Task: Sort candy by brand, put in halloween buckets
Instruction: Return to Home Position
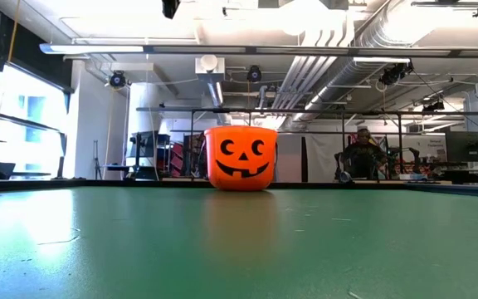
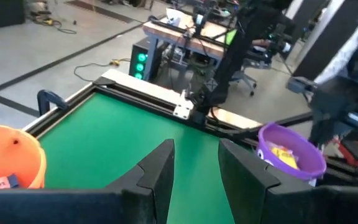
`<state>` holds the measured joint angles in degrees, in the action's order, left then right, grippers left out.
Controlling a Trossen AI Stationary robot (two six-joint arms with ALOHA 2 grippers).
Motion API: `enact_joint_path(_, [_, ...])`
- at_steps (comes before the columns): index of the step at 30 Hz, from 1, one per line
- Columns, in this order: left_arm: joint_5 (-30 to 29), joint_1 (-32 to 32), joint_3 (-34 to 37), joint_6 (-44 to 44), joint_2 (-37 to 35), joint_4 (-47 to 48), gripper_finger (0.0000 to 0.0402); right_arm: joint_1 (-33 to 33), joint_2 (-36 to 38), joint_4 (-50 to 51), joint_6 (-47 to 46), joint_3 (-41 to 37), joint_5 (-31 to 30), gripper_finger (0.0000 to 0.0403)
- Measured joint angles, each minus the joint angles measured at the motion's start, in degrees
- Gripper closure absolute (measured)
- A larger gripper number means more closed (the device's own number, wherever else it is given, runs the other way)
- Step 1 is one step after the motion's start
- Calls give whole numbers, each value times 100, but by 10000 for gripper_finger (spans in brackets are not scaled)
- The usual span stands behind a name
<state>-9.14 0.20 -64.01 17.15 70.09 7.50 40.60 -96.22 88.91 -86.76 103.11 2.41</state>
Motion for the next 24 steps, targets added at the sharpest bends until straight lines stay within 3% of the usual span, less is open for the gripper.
enact_joint_path(3, [113,56,-2,-177,-42,129,287,-341,75,-258,894,-83,-609,393])
enact_joint_path(9, [51,66,-2,-274,-20,131,287,-1380,669,-1440,3365,-801,-1268,401])
enact_joint_path(17, [-52,104,-2,-284,-9,144,287,-2931,1876,-4096,6542,-2446,-1097,403])
enact_joint_path(24, [334,370,-2,-317,-9,168,300,-3960,2521,-6654,7853,-4084,-282,403])
